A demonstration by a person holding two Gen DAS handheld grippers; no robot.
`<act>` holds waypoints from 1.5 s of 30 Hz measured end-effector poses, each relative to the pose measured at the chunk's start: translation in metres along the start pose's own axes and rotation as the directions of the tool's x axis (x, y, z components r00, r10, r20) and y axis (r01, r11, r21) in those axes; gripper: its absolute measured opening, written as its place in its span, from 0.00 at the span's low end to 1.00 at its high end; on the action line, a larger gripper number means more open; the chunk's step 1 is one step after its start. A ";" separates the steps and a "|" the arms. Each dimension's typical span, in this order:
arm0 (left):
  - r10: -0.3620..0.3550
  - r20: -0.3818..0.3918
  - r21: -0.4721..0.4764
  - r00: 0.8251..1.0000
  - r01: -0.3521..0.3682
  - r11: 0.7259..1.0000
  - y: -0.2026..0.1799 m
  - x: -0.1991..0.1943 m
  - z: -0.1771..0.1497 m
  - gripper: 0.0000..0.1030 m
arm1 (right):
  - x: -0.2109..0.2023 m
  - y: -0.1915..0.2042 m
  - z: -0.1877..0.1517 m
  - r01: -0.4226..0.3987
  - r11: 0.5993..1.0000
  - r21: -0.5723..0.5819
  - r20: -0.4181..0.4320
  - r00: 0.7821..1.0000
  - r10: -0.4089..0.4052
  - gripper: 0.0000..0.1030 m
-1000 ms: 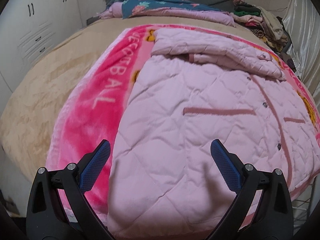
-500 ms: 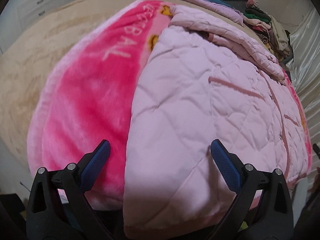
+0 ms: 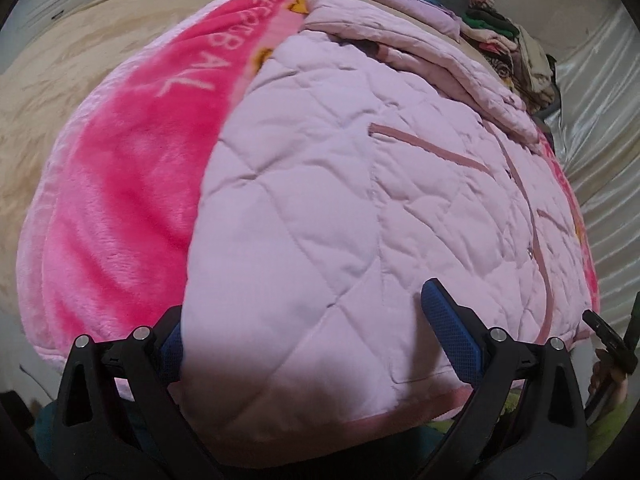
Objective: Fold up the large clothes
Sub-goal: 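Grasp the ribbed mauve hem with both tools, then lift the hem with both tools and fold it toward the collar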
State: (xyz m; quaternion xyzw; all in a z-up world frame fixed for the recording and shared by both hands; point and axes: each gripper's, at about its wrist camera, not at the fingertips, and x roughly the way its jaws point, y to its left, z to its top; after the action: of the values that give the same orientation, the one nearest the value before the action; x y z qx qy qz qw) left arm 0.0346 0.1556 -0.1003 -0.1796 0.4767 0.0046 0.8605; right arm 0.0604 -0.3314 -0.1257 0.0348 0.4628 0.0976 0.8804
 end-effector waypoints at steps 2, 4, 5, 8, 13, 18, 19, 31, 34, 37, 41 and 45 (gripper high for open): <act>-0.005 0.000 -0.003 1.000 0.005 1.000 -0.001 0.001 0.000 0.91 | 0.005 -0.003 -0.006 -0.024 1.000 0.016 -0.024 0.999 0.024 0.96; -0.002 0.000 -0.001 1.000 0.002 1.000 -0.002 0.001 0.000 0.91 | 0.009 -0.006 -0.012 -0.064 0.997 0.044 -0.031 0.997 0.065 0.96; -0.003 0.001 -0.003 1.000 0.003 1.000 -0.002 0.001 0.000 0.91 | 0.010 -0.007 -0.014 -0.084 0.995 0.059 -0.034 0.996 0.087 0.96; -0.001 0.000 -0.004 1.000 0.001 1.000 -0.002 0.001 0.000 0.91 | 0.015 -0.008 -0.021 -0.155 0.983 0.100 -0.036 0.987 0.160 0.89; -0.020 0.005 -0.021 1.000 0.020 1.000 -0.001 0.002 0.000 0.91 | 0.007 -0.005 -0.023 -0.227 0.965 0.132 0.006 0.974 0.228 0.54; -0.040 0.008 -0.032 0.999 0.040 0.999 0.001 0.001 0.000 0.91 | -0.015 -0.005 -0.009 -0.285 0.952 0.110 0.097 0.956 0.275 0.20; -0.047 0.009 -0.036 0.999 0.047 0.998 0.002 0.001 0.000 0.91 | -0.016 -0.005 -0.007 -0.295 0.949 0.107 0.104 0.953 0.285 0.20; -0.030 0.032 -0.013 0.999 0.031 0.999 -0.002 -0.008 -0.012 0.42 | 0.018 -0.018 -0.008 -0.324 0.927 0.189 0.059 0.946 0.318 0.39; -0.013 0.069 0.015 0.997 0.012 1.000 -0.010 -0.017 -0.010 0.24 | 0.006 -0.010 -0.002 -0.324 0.937 0.131 0.083 0.945 0.315 0.22; -0.007 0.099 0.037 0.995 0.004 0.999 -0.017 -0.025 -0.007 0.19 | -0.014 -0.003 0.007 -0.337 0.938 0.079 0.139 0.936 0.325 0.17; 0.002 0.130 0.065 0.992 -0.011 0.998 -0.025 -0.032 -0.003 0.17 | -0.039 0.003 0.019 -0.360 0.933 0.020 0.219 0.912 0.347 0.16; -0.011 0.156 0.057 0.988 0.002 0.998 -0.027 -0.039 0.004 0.17 | -0.057 0.010 0.034 -0.365 0.931 -0.025 0.277 0.892 0.357 0.16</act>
State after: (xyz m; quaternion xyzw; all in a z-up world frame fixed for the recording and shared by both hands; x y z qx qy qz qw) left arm 0.0213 0.1377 -0.0585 -0.1558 0.4071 0.0025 0.9000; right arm 0.0553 -0.3325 -0.0592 0.1455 0.3219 0.2472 0.9023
